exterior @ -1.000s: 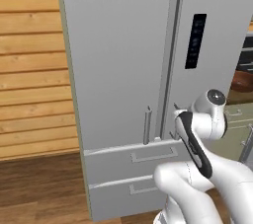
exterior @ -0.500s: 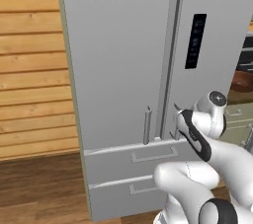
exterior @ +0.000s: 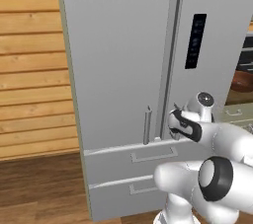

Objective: Grab a lemon wedge from the fridge and one ice cube from the ice bowl, and put them in the glass of lemonade.

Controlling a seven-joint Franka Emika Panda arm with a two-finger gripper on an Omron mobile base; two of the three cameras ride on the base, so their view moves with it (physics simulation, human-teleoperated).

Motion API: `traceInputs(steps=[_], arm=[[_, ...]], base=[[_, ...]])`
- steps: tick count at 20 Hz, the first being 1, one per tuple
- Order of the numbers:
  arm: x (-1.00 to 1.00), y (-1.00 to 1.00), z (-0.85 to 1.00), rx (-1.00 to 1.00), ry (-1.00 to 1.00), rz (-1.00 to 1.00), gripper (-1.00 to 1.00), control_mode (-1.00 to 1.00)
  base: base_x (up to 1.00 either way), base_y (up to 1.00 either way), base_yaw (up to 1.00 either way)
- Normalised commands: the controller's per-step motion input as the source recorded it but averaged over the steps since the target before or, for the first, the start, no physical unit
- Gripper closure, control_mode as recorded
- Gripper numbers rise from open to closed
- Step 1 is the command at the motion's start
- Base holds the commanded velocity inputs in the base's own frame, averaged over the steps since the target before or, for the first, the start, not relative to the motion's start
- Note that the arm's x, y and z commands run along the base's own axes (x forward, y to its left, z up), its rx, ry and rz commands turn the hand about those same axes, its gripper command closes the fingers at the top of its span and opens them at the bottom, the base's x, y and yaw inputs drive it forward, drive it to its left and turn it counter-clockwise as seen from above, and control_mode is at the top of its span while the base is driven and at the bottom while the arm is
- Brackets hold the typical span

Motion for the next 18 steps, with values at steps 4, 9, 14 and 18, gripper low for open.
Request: traceInputs(steps=[4, 9, 14, 18], arm=[[0.27, 0.00, -0.35, 0.00, 0.00, 0.00, -1.00, -1.00], [0.54, -0.09, -0.26, -0.02, 0.00, 0.00, -1.00, -1.00], [0.53, -0.11, -0.03, -0.03, 0.01, 0.00, -1.00, -1.00], [0.10, 0.00, 0.01, 0.00, 0.04, 0.00, 1.00, -1.00]], base=[[0.00, 0.00, 0.00], [0.00, 0.00, 0.00], [0.00, 0.00, 0.00], [0.00, 0.00, 0.00]])
